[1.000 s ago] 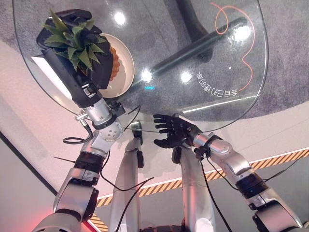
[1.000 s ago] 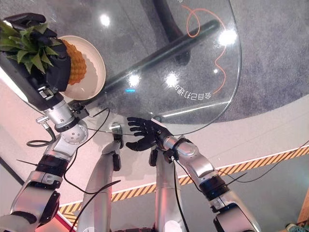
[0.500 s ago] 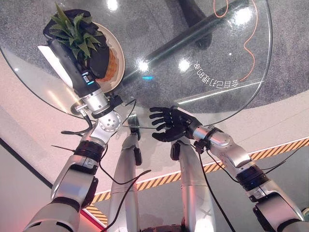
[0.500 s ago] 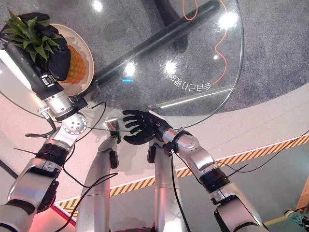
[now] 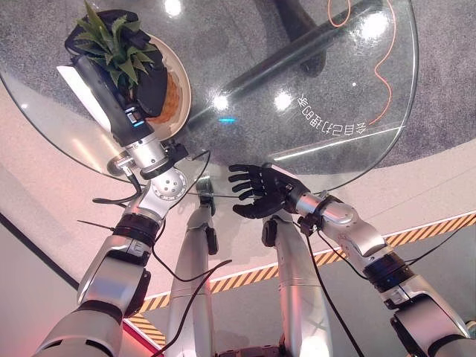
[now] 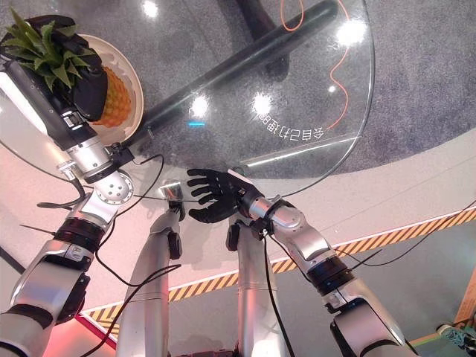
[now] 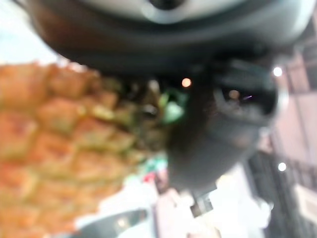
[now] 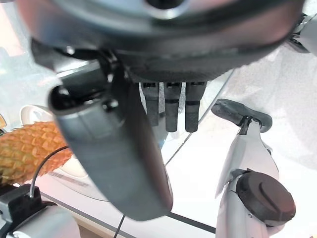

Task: Pick up the fruit to the plate

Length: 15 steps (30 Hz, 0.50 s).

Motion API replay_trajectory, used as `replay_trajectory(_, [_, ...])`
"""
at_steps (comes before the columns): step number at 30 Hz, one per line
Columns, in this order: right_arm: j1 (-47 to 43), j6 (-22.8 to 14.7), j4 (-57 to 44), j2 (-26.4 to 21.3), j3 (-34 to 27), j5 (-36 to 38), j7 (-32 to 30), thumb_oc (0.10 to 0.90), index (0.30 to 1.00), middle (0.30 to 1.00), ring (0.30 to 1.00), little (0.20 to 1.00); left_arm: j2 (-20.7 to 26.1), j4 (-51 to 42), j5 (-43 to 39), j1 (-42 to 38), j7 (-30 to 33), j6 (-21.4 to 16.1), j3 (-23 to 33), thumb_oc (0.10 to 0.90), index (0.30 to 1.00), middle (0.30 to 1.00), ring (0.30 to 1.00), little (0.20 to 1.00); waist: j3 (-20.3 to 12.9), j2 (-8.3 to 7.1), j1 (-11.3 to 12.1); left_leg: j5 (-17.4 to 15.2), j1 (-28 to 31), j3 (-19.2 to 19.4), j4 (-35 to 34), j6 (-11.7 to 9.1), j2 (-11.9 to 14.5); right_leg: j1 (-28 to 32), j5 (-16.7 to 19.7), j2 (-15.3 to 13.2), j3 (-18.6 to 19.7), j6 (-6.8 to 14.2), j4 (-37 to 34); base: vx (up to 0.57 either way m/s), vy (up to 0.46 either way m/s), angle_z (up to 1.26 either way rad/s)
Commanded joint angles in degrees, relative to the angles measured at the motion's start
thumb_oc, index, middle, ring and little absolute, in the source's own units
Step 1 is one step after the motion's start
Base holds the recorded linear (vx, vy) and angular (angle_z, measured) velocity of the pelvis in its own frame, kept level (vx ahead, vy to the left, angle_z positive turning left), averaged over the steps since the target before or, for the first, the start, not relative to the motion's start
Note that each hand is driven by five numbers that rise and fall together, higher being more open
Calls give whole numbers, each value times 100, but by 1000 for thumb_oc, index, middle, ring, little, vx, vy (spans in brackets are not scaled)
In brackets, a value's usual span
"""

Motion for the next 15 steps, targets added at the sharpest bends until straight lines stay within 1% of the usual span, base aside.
replay_trajectory(1, [80,-106,-373,99,154,152,82,800,900,900,900,900,103,-330,91,-267,323,-482,141,800,900,900,900,900,-126,135,80,249,210,24,-445,-123,-570,232,322,418,-142,263,20,0,0,0])
replay_trajectory(5, [82,-96,-375,119,126,121,116,800,900,900,900,900,91,-338,36,-264,237,-431,144,800,900,900,900,900,-126,147,87,235,248,27,-445,-113,-559,253,309,404,-143,269,59,0,0,0])
replay_trajectory(15, [113,-156,-342,193,123,77,153,800,900,900,900,900,87,-301,-240,-147,55,-481,188,800,900,900,900,900,-126,160,123,228,350,27,-476,-112,-551,358,285,380,-181,272,51,-3,-11,0])
